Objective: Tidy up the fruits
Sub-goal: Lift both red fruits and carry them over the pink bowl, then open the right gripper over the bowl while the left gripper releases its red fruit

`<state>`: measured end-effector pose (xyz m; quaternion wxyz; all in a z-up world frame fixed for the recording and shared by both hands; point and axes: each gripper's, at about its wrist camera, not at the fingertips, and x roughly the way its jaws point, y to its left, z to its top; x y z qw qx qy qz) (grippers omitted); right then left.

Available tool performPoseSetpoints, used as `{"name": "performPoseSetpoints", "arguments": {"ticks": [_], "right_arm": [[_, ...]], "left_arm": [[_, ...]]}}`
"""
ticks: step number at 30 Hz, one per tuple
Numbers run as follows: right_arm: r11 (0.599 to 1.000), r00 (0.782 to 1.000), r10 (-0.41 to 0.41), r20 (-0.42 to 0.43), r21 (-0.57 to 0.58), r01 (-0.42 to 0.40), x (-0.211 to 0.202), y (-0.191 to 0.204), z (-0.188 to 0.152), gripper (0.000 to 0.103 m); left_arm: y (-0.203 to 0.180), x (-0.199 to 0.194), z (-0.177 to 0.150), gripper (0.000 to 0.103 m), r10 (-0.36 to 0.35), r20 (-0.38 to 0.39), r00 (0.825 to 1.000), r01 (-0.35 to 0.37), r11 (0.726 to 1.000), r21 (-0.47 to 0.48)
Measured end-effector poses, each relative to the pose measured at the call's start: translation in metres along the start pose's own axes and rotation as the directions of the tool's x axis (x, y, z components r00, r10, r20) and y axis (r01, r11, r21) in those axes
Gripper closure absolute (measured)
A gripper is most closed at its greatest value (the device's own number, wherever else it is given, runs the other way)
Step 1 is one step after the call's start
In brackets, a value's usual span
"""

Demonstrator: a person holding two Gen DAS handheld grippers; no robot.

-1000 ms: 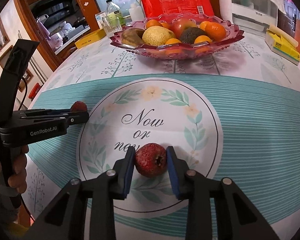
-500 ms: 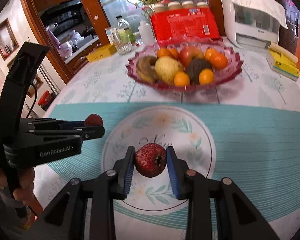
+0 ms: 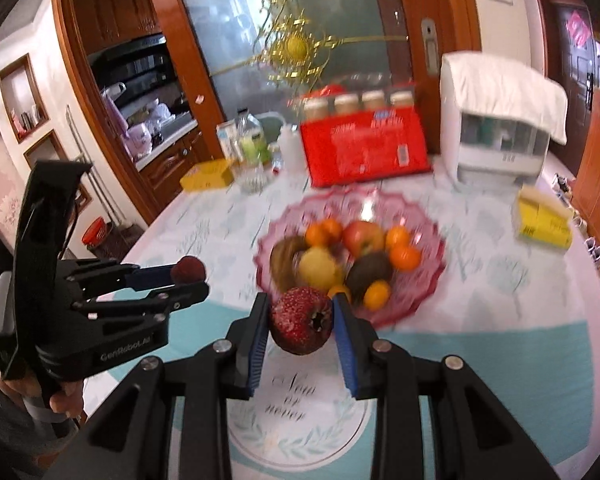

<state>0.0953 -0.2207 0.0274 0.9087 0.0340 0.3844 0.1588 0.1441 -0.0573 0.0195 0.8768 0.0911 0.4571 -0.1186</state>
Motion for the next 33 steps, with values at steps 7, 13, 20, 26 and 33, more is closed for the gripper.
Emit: {"name": "performPoseSetpoints", "arguments": {"ticks": [7, 13, 20, 26, 33], "right_arm": [[0.999, 0.997, -0.044, 0.057, 0.028, 0.042, -0.007, -0.022, 0.062, 0.071], [0.995, 0.996, -0.061, 0.058, 0.077, 0.056, 0.008, -0.039, 0.101, 0.071], [0.981, 0.994, -0.111, -0.019, 0.161, 0.112, 0.071, -0.073, 0.11, 0.071], [0.965, 0.981, -0.137, -0.134, 0.207, 0.163, 0.132, -0.098, 0.085, 0.071], [0.953, 0.962, -0.161, -0.222, 0.218, 0.21, 0.177, -0.11, 0.062, 0.071]], "left_arm": [[0.004, -0.011, 0.061, 0.074, 0.044, 0.07, 0.997, -0.047, 0.998, 0.038], [0.01, 0.015, 0.096, 0.074, 0.062, 0.059, 0.996, -0.065, 0.997, 0.046], [0.017, 0.086, 0.101, 0.074, 0.03, -0.006, 1.0, -0.029, 0.999, 0.034], [0.023, 0.148, 0.093, 0.074, 0.032, -0.087, 0.996, -0.03, 0.999, 0.027], [0.022, 0.189, 0.088, 0.074, 0.019, -0.15, 0.989, -0.014, 0.999, 0.031]]}}
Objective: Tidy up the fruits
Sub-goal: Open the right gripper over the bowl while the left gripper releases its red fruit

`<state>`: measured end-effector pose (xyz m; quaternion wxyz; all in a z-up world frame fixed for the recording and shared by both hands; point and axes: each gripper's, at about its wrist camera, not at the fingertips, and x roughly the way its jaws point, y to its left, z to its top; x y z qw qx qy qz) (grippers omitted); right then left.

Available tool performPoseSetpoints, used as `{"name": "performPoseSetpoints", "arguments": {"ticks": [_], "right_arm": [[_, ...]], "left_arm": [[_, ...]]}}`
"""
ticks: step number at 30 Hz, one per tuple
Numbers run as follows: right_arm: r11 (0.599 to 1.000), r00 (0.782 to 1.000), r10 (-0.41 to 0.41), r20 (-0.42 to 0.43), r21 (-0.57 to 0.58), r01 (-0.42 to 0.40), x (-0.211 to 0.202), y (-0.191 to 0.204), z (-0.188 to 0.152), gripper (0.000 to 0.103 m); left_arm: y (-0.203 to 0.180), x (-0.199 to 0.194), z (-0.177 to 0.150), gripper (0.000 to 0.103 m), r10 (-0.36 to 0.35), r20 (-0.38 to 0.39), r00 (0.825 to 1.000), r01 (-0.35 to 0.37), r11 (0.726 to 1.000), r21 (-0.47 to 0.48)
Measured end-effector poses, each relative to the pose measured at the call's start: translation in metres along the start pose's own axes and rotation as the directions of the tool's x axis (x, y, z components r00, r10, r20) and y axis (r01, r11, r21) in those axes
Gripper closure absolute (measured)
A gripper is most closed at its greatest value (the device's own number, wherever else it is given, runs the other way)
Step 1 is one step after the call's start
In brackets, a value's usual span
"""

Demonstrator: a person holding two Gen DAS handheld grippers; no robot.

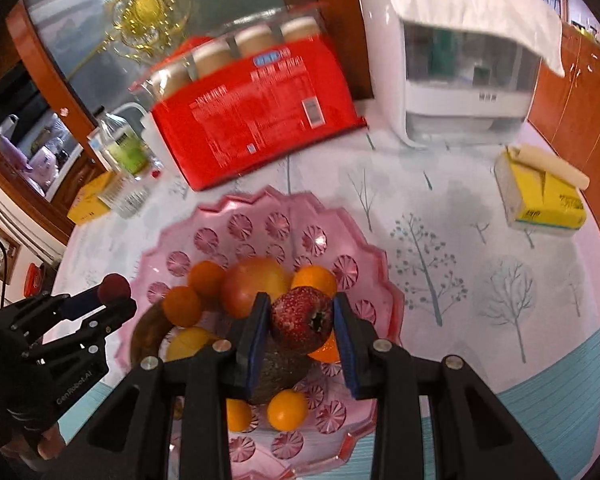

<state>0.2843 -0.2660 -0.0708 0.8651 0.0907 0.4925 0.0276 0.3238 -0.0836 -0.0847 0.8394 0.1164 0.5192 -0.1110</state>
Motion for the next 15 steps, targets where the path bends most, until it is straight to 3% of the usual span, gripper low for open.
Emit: {"name": "performPoseSetpoints", "arguments": {"ticks": [8, 10, 15], "right_arm": [[0.998, 0.999, -0.047, -0.001, -0.036, 0.047, 0.016, 0.006, 0.002, 0.071], [0.997, 0.998, -0.054, -0.011, -0.051, 0.053, 0.017, 0.008, 0.002, 0.07], [0.997, 0.999, -0.04, -0.002, -0.06, 0.04, 0.014, 0.013, 0.001, 0.06]], "left_arm": [[-0.005, 0.016, 0.003, 0.07, -0.014, -0.022, 1.0, 0.014, 1.0, 0.004], [-0.006, 0.014, 0.004, 0.051, -0.01, -0.012, 1.0, 0.01, 1.0, 0.003], [-0.01, 0.005, 0.005, 0.039, -0.005, 0.022, 1.0, 0.005, 1.0, 0.015]]}}
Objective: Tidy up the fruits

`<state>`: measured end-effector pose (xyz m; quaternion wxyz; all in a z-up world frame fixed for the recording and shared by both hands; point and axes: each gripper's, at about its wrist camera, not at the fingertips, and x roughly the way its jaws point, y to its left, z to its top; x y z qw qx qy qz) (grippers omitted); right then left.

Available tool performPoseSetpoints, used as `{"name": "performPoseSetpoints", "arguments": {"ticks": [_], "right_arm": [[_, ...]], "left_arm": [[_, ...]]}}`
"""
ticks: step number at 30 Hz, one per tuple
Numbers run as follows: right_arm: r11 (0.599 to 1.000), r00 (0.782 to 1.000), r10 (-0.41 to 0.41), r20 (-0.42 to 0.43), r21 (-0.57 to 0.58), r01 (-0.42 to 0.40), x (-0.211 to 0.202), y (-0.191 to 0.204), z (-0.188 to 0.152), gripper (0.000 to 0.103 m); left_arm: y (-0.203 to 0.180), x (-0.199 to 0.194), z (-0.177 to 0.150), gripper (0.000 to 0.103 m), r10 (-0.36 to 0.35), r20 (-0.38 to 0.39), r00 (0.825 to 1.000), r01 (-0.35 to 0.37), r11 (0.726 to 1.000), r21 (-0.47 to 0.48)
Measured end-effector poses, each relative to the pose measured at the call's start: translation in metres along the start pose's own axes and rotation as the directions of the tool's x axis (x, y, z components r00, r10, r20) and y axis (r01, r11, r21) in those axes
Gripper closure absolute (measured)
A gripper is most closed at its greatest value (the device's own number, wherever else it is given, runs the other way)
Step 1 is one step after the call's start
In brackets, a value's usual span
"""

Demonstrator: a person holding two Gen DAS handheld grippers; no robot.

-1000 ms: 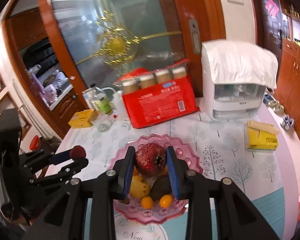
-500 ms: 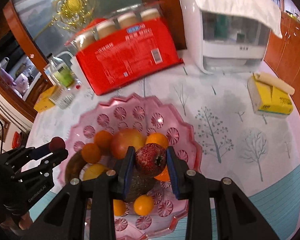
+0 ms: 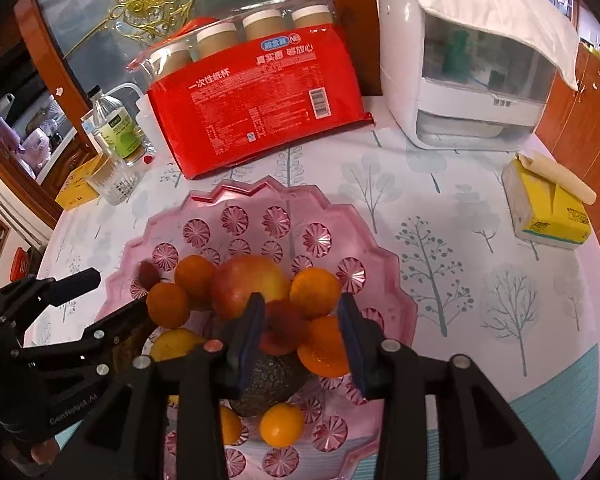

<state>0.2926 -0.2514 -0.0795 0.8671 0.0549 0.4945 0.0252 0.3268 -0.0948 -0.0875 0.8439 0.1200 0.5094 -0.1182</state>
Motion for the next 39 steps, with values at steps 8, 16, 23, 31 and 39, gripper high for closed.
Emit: {"name": "performPoseSetpoints", "arguments": {"ticks": [8, 16, 23, 31, 39], "right_arm": [[1.0, 1.0, 0.017, 0.025, -0.009, -0.017, -0.013, 0.007, 0.0, 0.058], [0.999, 0.998, 0.043, 0.041, -0.019, -0.043, -0.033, 0.017, -0.001, 0.058], [0.998, 0.996, 0.051, 0.078, -0.031, -0.049, -0.058, 0.024, -0.004, 0.049], [0.998, 0.993, 0.056, 0.107, -0.029, -0.054, -0.081, 0.029, -0.028, 0.036], [0.998, 0.994, 0.064, 0.089, 0.021, -0.066, -0.089, 0.02, -0.079, 0.034]], "left_arm": [[0.001, -0.018, -0.002, 0.013, -0.01, 0.029, 1.0, 0.011, 1.0, -0.018], [0.005, -0.049, -0.011, 0.002, -0.098, 0.08, 0.992, 0.102, 0.993, -0.054], [0.008, -0.078, -0.024, 0.002, -0.096, 0.114, 0.989, 0.106, 0.991, -0.083], [0.005, -0.104, -0.059, 0.002, -0.099, 0.136, 0.986, 0.113, 0.989, -0.099], [-0.009, -0.115, -0.108, 0.002, -0.136, 0.124, 0.983, 0.153, 0.979, -0.134]]}}
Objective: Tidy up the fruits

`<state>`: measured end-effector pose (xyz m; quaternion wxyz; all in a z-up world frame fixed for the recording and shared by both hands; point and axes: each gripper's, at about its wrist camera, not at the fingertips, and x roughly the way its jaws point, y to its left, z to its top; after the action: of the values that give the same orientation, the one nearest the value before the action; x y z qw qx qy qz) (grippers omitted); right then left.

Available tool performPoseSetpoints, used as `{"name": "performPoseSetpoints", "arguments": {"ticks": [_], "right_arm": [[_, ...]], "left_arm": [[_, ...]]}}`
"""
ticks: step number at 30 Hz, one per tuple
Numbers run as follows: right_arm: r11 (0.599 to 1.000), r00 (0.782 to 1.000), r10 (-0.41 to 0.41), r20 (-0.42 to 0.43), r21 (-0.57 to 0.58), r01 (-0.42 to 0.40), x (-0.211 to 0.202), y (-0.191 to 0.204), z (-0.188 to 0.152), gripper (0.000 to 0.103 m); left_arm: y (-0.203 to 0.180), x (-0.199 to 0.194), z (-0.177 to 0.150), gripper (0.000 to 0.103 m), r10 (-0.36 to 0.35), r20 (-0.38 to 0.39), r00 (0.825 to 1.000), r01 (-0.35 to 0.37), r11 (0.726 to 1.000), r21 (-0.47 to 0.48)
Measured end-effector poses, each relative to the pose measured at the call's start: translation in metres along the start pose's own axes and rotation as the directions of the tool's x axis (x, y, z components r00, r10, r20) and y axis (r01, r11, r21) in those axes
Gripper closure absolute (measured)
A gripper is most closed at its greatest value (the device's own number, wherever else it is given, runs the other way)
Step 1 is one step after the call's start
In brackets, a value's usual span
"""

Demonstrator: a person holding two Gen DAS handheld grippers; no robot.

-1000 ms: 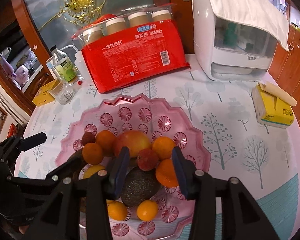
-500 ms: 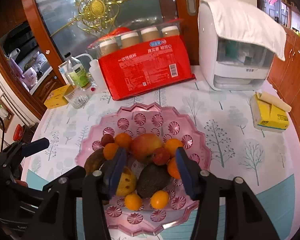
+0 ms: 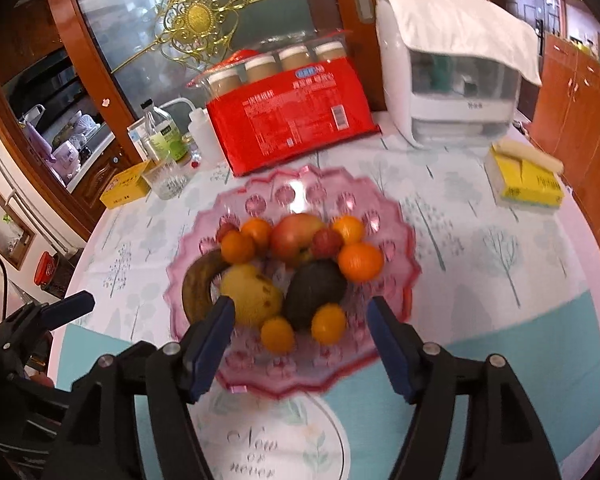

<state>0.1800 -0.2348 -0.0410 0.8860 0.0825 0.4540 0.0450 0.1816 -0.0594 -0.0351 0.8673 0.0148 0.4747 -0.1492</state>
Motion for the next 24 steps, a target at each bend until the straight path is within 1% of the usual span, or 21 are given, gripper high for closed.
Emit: {"name": "performPoseSetpoints", "arguments": {"ticks": [3, 5, 11, 17, 20, 24], "right_arm": [[1.0, 1.0, 0.001, -0.002, 0.004, -0.001, -0.006, -0.002, -0.019, 0.034], [1.0, 1.0, 0.004, -0.003, 0.001, -0.004, -0.012, -0.002, -0.032, 0.034], [1.0, 1.0, 0.018, 0.009, -0.016, -0.018, -0.035, 0.003, -0.062, 0.033], [0.999, 1.0, 0.027, 0.013, -0.032, -0.027, -0.06, 0.008, -0.091, 0.033], [0.999, 0.999, 0.033, -0.003, -0.043, -0.033, -0.072, 0.011, -0.106, 0.033], [0.997, 0.999, 0.045, -0.031, -0.055, -0.047, -0.086, 0.015, -0.123, 0.033]], "left_arm": [[-0.004, -0.009, -0.017, 0.001, -0.01, 0.007, 1.0, 0.01, 1.0, -0.023], [-0.006, -0.013, -0.025, 0.001, -0.004, 0.007, 1.0, 0.004, 1.0, -0.028], [-0.012, -0.035, -0.053, 0.001, 0.037, 0.027, 0.999, -0.036, 0.998, -0.052], [-0.015, -0.059, -0.08, 0.001, 0.075, 0.013, 0.997, -0.074, 0.995, -0.073], [-0.019, -0.071, -0.095, 0.001, 0.092, -0.001, 0.996, -0.092, 0.993, -0.068], [-0.023, -0.09, -0.113, 0.001, 0.136, -0.005, 0.991, -0.136, 0.989, -0.057]]}}
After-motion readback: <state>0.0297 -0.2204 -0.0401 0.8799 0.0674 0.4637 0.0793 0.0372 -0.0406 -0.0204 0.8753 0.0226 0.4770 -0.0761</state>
